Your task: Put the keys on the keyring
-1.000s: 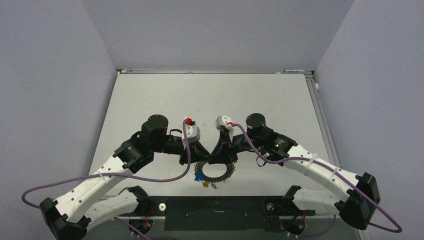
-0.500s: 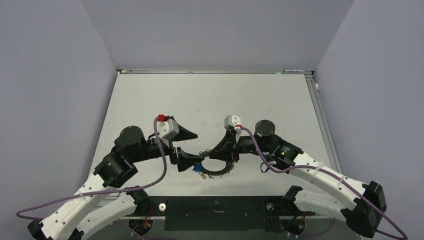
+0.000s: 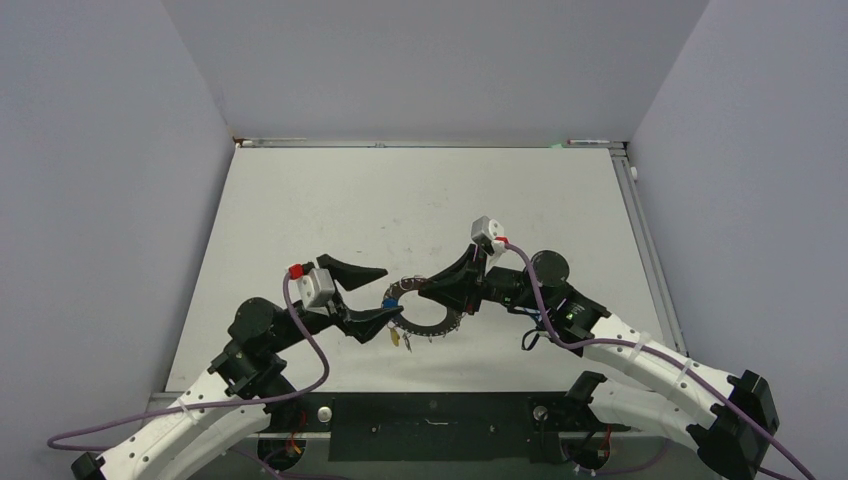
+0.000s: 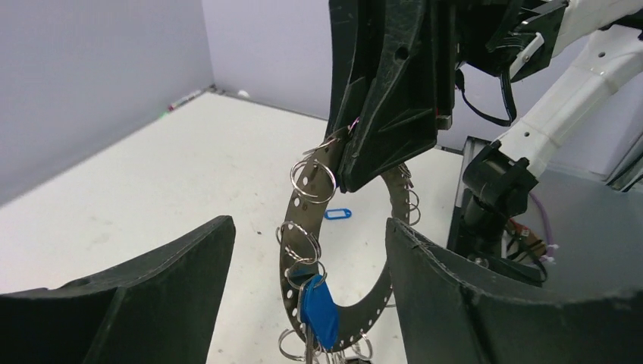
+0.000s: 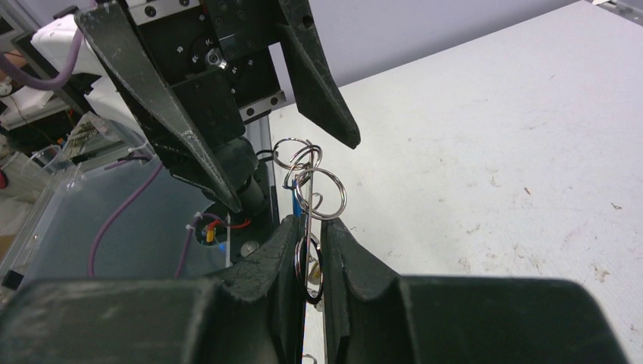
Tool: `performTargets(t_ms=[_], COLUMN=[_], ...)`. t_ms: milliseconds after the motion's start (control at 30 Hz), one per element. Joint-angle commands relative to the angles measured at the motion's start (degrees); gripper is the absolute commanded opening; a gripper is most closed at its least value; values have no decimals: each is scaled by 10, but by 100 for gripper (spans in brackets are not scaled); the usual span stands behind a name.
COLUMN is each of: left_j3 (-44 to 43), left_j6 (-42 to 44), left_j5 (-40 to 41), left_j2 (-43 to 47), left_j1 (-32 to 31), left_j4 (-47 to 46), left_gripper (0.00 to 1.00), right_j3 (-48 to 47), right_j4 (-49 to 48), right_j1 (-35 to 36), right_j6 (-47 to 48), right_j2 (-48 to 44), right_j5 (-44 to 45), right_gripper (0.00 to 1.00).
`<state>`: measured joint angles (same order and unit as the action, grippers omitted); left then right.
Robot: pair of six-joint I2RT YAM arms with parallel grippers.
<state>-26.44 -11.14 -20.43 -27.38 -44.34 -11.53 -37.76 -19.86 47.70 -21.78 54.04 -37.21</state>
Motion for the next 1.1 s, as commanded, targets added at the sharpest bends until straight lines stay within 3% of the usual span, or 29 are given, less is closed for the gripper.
performTargets(t_ms=[0,200,333,933,1067], left_j3=[15,9,-3,-27,-28], left_j6=[80,149,176,205,208], left_j5=[-16,-40,-54,-57,-63], left_j2=[10,-22,-45,-67,-71], left_j1=[-5,-11,-12,-22,-23], left_j4=[-113,-118,-103,-89,-83], left_gripper=[68,66,59,35,25], right_j3=[0,2,1,6,5], right_j4=[-56,-59,-58,-58,-57], right_j1=[4,8,9,14,14], right_j6=[-14,-13,-11,-7,-6], right_j2=[-13,-10,-9,5,3], right_j5=[11,8,5,-8,-8], right_gripper=[5,5,5,5,5])
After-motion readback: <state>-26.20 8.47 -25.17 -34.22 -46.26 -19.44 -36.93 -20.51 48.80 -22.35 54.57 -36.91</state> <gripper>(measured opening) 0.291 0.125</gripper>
